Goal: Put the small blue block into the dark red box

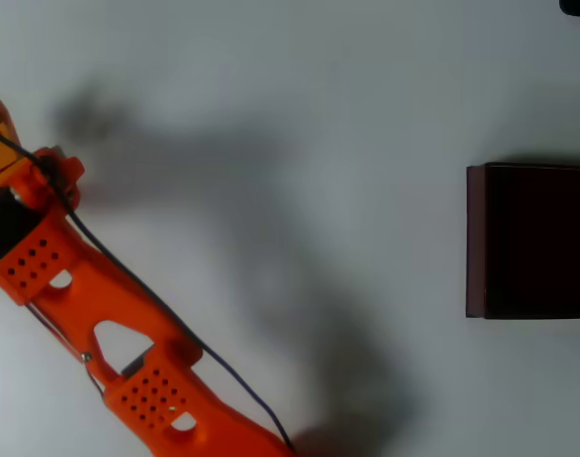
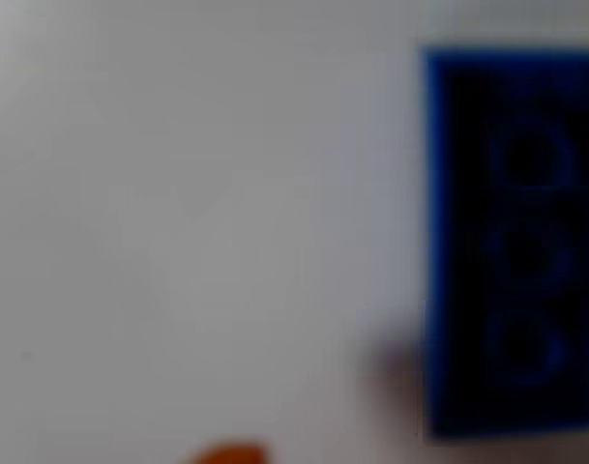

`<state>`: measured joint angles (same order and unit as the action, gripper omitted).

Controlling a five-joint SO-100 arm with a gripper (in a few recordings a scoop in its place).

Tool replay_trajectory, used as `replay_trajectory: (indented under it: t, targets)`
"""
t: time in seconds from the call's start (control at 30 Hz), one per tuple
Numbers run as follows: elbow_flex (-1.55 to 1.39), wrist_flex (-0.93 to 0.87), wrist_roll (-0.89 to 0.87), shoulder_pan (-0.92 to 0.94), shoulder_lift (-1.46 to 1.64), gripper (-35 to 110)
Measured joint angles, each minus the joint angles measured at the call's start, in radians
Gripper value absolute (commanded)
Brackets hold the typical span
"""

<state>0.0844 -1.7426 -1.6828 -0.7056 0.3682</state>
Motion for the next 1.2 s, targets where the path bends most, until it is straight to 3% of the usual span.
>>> replay_trajectory:
  t: [0.7,0.83,0.97,1.2]
  targets:
    - [0.000,0.071,0.002,0.003,-0.048,25]
    - [0.000,0.081,0.000,0.003,-0.052,18]
    - [0.002,0.103,0.014,0.003,-0.067,1]
    - [0.023,0.129,0.072,0.017,-0.094,1]
